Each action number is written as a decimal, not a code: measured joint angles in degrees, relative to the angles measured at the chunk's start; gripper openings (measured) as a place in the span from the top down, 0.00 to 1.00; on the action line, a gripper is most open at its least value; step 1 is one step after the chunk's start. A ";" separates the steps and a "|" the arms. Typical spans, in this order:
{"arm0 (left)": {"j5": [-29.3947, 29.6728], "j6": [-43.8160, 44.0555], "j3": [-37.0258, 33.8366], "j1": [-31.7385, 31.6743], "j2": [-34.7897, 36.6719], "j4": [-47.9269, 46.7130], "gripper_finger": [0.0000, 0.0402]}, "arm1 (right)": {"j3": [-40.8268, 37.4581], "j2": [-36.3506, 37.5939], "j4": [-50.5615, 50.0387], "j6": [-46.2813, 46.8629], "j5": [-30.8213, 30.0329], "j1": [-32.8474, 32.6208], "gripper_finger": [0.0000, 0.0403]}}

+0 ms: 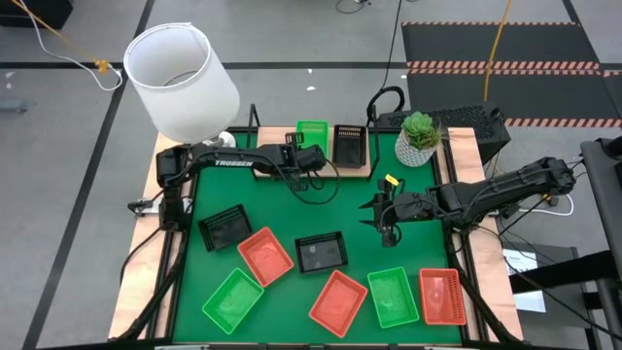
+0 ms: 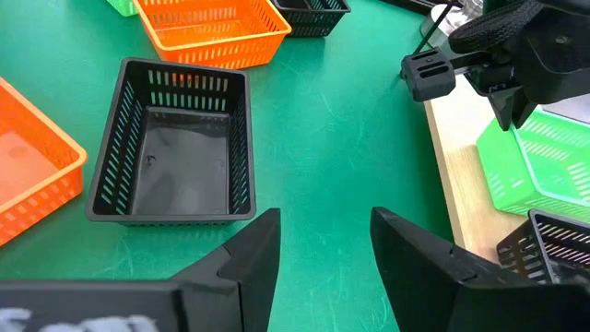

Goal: Stack baskets on shelf by color
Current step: Put the top green bin on the shelf

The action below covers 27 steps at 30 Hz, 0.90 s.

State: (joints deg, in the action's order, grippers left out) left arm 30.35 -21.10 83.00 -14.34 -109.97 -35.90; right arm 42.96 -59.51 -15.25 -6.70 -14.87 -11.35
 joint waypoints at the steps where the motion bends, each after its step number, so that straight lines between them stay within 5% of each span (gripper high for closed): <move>1: -0.02 0.00 0.00 0.14 0.00 0.00 0.90 | 0.00 0.00 0.00 0.00 0.00 0.00 0.59; 27: -0.08 -0.26 -0.02 1.18 0.07 -0.68 0.85 | 0.00 0.00 0.00 0.00 0.00 -0.02 0.59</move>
State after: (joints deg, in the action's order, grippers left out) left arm 30.27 -21.36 82.98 -13.16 -109.91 -36.58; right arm 42.96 -59.51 -15.25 -6.70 -14.87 -11.38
